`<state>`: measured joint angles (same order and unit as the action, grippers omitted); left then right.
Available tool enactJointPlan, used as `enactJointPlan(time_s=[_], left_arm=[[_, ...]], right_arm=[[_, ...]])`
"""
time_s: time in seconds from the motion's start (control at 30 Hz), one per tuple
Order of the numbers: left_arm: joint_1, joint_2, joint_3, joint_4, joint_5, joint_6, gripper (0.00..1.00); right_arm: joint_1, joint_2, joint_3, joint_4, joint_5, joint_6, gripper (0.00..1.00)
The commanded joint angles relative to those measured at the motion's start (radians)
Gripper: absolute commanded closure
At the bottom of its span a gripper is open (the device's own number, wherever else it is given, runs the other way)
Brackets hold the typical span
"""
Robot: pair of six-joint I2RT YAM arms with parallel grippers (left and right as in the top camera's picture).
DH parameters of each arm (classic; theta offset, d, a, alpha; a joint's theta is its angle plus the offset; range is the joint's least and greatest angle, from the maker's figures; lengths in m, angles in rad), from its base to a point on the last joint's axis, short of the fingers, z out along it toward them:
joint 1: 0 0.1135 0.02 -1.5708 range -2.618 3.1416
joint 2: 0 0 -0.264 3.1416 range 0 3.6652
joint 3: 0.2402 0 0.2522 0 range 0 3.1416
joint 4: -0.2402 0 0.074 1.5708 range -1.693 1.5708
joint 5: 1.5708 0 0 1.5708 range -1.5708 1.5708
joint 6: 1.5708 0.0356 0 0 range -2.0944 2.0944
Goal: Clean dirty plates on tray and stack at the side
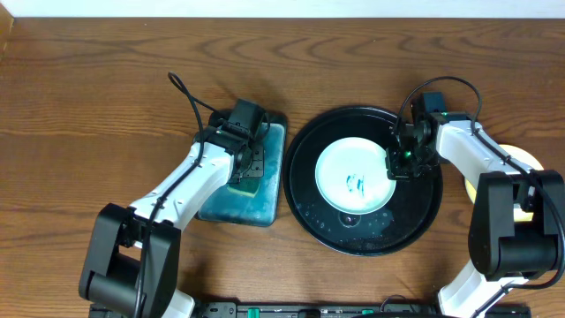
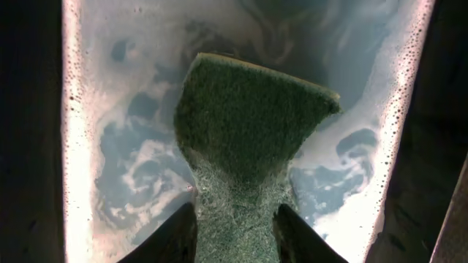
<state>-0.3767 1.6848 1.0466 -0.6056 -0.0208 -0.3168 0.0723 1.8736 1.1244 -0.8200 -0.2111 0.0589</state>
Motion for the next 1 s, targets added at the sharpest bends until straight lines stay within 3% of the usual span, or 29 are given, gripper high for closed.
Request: enactJointPlan(time_s=[0.0,0.17,0.33,0.53,0.97], left_arm=[[0.000,0.045,-0.017,-0.006,0.013,-0.021,0.65],[0.000,0.114,-0.018,0.002,0.013,-0.029,0.68],[0.001,0.188,-0.018,0.022,0.013,-0.028,0.92],[0.001,0.160,-0.015,0.015,0.013,-0.027,0.93],[0.001,-0.098,0.004,-0.021,0.013,-0.024,0.93]], right_arm=[[0.027,0.030,-0.029,0.005,0.050,-0.015,0.99],[0.027,0.030,-0.029,0.005,0.050,-0.015,0.99],[0.027,0.030,-0.029,0.002,0.050,-0.015,0.99],[0.027,0.030,-0.029,0.001,0.050,-0.016,0.99],[0.027,0.030,-0.029,-0.003,0.058,-0.015,0.99]])
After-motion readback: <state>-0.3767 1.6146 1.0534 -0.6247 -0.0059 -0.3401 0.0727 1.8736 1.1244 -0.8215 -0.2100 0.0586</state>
